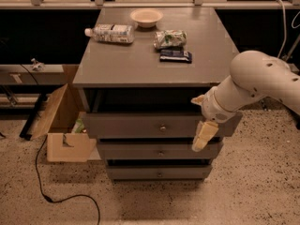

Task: Open top drawer

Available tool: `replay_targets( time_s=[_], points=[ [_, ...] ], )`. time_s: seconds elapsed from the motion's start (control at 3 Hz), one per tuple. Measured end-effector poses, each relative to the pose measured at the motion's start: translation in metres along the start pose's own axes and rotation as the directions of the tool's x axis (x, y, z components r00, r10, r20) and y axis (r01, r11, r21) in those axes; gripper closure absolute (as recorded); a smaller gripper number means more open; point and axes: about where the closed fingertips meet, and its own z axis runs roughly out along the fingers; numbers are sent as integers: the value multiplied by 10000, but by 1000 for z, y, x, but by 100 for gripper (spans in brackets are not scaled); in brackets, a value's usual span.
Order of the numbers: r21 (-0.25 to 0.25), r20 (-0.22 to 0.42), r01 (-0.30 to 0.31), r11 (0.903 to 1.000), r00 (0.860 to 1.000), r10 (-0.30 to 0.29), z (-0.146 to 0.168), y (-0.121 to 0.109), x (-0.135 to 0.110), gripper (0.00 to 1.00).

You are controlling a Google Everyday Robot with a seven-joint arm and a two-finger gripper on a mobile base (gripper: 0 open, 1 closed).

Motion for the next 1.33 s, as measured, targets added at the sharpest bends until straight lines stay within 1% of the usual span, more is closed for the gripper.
replay_targets(
  time_s=[0.33,0.67,1.0,1.33],
  points=[
    [1,-58,11,10000,10000,-11,22,-17,5,0],
    [-175,-199,-35,9998,9998,32,42,-30,13,0],
    [-414,-390,-127,9991,9992,111,61,-39,23,0],
    [-703,-509,-223,9973,9985,187,77,-40,32,0]
  ],
)
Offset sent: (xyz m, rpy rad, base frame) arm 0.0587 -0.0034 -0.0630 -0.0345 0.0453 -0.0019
